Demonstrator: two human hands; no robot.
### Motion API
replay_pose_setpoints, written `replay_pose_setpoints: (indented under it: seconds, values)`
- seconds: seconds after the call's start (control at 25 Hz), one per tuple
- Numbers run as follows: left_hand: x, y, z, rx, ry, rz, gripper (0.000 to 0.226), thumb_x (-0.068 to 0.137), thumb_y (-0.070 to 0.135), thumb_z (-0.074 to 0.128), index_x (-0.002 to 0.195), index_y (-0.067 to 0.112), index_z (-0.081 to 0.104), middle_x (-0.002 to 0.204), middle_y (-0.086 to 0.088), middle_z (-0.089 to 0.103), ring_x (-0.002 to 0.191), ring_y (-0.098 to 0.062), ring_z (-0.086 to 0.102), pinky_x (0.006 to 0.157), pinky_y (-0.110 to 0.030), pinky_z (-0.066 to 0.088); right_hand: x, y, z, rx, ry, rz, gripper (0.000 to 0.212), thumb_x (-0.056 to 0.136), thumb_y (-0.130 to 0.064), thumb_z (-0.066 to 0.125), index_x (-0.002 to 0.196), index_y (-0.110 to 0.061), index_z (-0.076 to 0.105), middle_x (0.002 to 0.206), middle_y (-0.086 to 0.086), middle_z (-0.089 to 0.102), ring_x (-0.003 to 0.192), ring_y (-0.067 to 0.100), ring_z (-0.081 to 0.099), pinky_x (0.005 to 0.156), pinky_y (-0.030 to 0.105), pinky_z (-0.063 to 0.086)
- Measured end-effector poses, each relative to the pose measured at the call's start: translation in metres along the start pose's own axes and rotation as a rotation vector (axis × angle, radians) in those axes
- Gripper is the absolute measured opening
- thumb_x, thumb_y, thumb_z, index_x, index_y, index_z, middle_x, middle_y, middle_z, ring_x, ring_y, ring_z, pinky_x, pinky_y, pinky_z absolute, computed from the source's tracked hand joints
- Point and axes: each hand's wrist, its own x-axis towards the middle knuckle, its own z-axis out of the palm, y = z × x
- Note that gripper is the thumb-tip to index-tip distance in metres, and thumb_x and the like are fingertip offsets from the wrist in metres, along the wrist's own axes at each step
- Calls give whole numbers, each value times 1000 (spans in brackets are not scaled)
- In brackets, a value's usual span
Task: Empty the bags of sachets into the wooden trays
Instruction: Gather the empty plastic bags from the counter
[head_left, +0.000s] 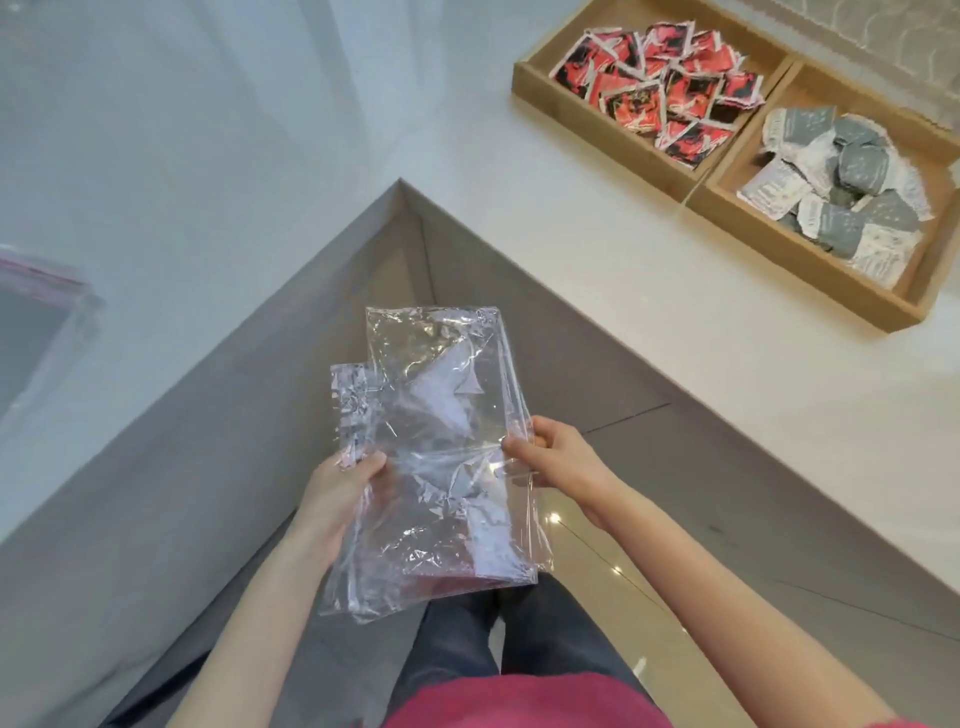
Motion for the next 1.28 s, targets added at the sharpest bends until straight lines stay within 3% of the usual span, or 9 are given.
replay_pose_setpoints:
  seconds: [0.36,0.56,0.68,0.76,0.88,1.04,1.12,1.2,1.28]
  values:
    - [101,-60,-5,-4,62,-43,42,81,17,63,121,9,53,124,-9,57,116,-25,52,100,-33,36,107,58,27,-112,-37,184,28,86,-25,55,112,-15,54,85,-3,60,69,10,53,66,25,44]
    - [171,-111,2,10,80,-140,25,82,16,62,105,13,54,121,-14,56,103,-23,51,86,-27,32,181,120,51,-58,37,278,12,88,-22,51,98,-15,54,83,4,60,74,18,53,69,28,42]
    - [214,-138,5,29,88,-151,21,82,9,60,103,9,55,103,-14,60,87,-21,53,76,-24,36,222,152,65,-51,49,319,1,87,-18,51,88,-18,52,99,16,66,80,21,55,71,31,45]
    - [246,-155,4,59,103,-156,10,84,4,55,93,2,58,68,-3,64,60,-9,56,55,-16,40,250,173,73,-48,57,326,5,88,-17,49,94,-18,48,105,21,67,81,24,56,77,37,47]
    - [291,-175,0,79,132,-191,16,84,2,54,99,-3,56,56,-4,58,28,1,46,31,-10,34,287,195,81,-68,44,296,21,88,-12,51,105,-18,42,82,10,66,82,28,58,87,42,49]
    - [337,-191,0,120,196,-186,24,78,7,63,100,2,55,94,-17,62,48,-10,63,43,-16,51,330,217,91,-154,117,277,20,79,-9,56,77,-28,48,76,5,64,92,33,66,93,47,50]
    - [357,-199,1,194,237,-164,46,74,10,68,115,1,48,108,-18,63,80,-29,68,72,-33,59,345,221,95,-158,120,297,20,81,-6,54,72,-24,49,67,1,60,75,26,66,90,44,52]
    - [367,-203,5,273,265,-143,69,74,11,68,133,3,33,120,-20,59,104,-35,60,92,-46,49,359,224,99,-156,123,321,20,83,-6,53,70,-21,50,68,1,59,66,21,63,88,42,54]
    - [368,-204,8,366,246,-111,74,75,11,67,137,3,26,125,-19,56,113,-35,55,96,-45,45,367,227,102,-214,119,316,16,83,-12,54,71,-22,50,88,8,65,86,27,66,92,41,52]
